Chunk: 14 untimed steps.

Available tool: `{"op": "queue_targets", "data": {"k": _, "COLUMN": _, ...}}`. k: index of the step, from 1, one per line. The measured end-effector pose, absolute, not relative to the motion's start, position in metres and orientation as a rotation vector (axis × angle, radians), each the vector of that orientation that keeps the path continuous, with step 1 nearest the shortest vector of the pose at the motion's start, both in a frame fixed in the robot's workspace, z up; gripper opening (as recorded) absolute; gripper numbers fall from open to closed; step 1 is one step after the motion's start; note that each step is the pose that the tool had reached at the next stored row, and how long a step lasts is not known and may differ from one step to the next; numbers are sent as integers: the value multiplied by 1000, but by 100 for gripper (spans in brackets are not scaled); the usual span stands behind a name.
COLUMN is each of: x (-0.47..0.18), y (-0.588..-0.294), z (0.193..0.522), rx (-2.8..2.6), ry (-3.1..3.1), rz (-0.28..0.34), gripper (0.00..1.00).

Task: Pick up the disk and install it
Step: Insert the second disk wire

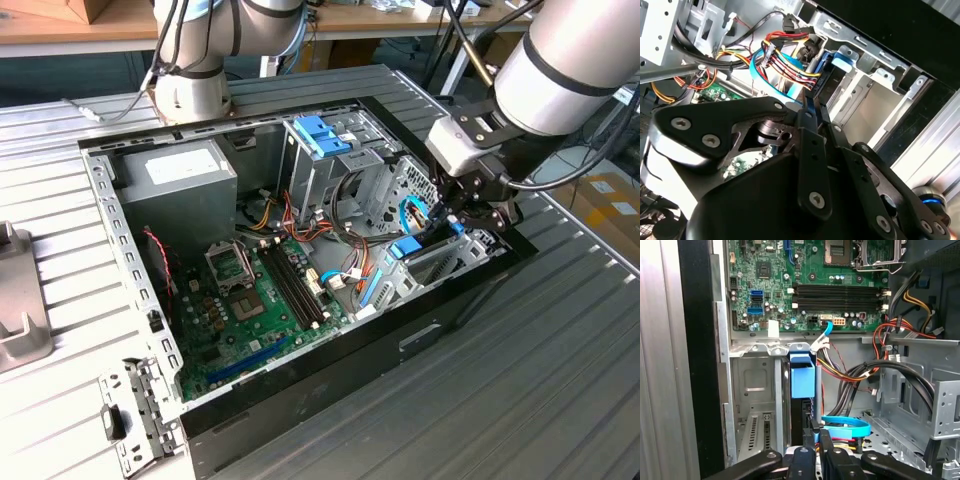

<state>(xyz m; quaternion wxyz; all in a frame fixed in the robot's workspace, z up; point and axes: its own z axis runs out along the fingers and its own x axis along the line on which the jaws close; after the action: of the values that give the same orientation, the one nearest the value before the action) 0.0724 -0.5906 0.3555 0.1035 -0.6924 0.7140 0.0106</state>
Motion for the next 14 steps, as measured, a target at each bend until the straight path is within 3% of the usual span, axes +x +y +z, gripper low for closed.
{"op": "queue_targets", "data": {"k": 14, "x": 73, "y": -591, "z": 351, "rx": -2087, "ry": 2063, "rz": 38, "gripper": 16}}
